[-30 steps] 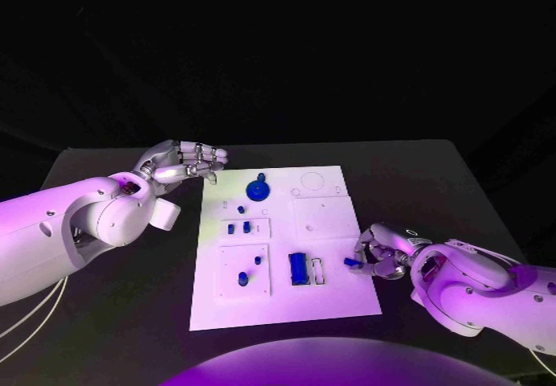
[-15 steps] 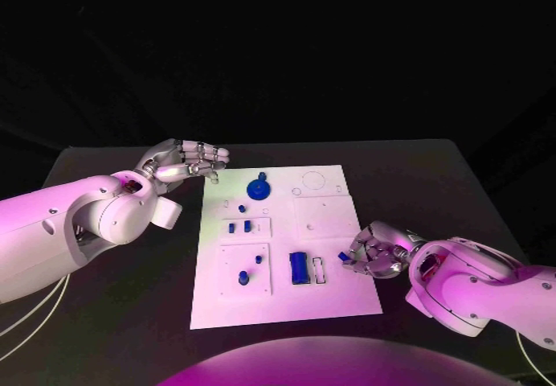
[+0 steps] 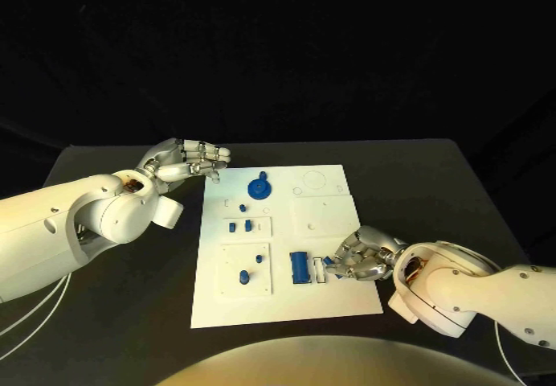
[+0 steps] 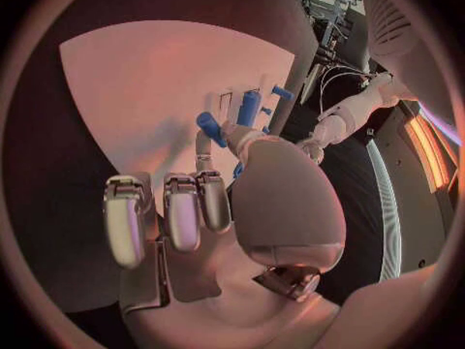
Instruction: Assemble the parts on the task board
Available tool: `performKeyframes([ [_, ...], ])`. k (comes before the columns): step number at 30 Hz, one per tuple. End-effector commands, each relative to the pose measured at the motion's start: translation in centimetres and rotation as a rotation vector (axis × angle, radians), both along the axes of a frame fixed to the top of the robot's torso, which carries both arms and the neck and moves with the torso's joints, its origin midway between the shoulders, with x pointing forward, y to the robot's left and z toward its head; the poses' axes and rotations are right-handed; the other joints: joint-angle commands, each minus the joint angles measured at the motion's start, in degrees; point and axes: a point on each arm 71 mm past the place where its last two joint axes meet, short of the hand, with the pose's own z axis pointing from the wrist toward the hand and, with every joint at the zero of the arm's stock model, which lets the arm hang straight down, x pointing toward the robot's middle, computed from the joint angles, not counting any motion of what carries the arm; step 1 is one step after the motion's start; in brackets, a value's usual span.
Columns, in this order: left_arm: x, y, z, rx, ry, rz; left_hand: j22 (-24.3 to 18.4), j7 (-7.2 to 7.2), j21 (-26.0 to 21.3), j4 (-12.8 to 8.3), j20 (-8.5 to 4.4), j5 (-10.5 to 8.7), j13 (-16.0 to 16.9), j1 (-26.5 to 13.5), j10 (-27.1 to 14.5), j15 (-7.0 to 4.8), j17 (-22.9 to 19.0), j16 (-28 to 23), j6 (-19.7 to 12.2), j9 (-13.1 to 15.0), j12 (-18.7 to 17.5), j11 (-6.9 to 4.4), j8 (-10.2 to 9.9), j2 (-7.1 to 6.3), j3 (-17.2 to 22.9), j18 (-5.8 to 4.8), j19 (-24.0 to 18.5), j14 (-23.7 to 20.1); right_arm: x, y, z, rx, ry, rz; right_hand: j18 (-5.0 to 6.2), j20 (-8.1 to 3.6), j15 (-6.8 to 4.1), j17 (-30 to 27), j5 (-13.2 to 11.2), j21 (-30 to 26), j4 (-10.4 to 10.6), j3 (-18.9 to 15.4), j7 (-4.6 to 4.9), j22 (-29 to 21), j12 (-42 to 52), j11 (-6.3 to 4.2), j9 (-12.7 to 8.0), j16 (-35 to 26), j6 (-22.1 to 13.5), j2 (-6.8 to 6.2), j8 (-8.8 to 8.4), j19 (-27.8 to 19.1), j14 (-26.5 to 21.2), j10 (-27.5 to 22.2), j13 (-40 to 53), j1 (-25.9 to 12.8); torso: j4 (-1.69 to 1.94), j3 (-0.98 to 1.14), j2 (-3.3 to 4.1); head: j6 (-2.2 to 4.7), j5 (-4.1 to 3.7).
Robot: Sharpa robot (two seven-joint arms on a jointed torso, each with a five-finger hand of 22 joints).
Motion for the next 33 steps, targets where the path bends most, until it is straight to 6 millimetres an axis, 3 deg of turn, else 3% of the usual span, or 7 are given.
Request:
performKeyframes([
  [1,-0.1,-0.3,0.1,-0.012,0.001,-0.019,-0.1,0.35,-0.3,-0.1,0.04,0.32,0.0,0.2,-0.2,0.0,-0.1,0.0,-0.2,-0.1,0.2,-0.1,0.4,0.56,-0.2,0.72,-0.4,-0.3,-0.2,0.3,-0.5,0.025,0.035,-0.014,-0.69,-0.31,-0.28,9.6,-0.2,0.3,-0.5,0.9,-0.14,14.9,0.2,-0.24,0.5,0.0,0.1,-0.09,0.22,5.8,4.9,3.6,11.2,-1.4,0.05,0.02,0.08,-0.01,0.04],
  [7,-0.1,-0.3,0.1,-0.012,0.002,-0.02,-0.1,0.35,-0.3,-0.1,0.04,0.32,0.0,0.2,-0.2,0.0,-0.1,0.0,-0.2,-0.1,0.2,-0.1,0.4,0.56,-0.2,0.72,-0.4,-0.3,-0.1,1.0,-1.3,0.021,0.047,-0.012,-0.75,-0.31,-0.29,9.9,-0.2,0.6,-0.1,-0.4,-0.16,15.0,0.1,-0.25,0.9,0.1,0.5,-0.63,0.57,5.9,4.9,3.6,11.2,-4.5,0.0,0.06,0.09,-0.08,0.15],
  [23,-0.2,-0.2,0.1,-0.012,0.004,-0.021,-0.1,0.37,-0.3,-0.2,0.03,0.32,-0.1,0.2,-0.3,0.02,-0.1,0.0,-0.2,-0.1,0.3,-0.09,0.4,0.62,-0.2,0.7,-0.4,-0.3,0.1,2.0,-1.7,0.03,0.025,-0.004,-0.73,-0.33,-0.32,9.8,-0.2,0.5,0.3,-1.4,-0.23,15.0,0.0,-0.29,1.3,0.1,0.8,-0.59,0.76,5.8,4.9,3.6,11.2,-6.4,-0.02,0.06,0.06,-0.17,0.38],
  [33,-0.2,-0.1,0.1,-0.01,0.006,-0.02,-0.1,0.37,-0.3,-0.2,0.03,0.32,-0.1,0.2,-0.3,0.02,-0.1,0.0,-0.2,-0.1,0.3,-0.09,0.4,0.62,-0.2,0.7,-0.4,-0.3,0.0,1.9,-1.5,0.038,0.017,-0.001,-0.74,-0.54,-0.64,10.0,-0.1,0.6,-1.2,-0.5,-0.74,15.0,0.2,-0.71,1.7,0.2,1.1,0.78,1.08,5.9,5.0,3.7,11.2,-5.3,-0.04,0.04,-0.01,-0.17,0.64],
])
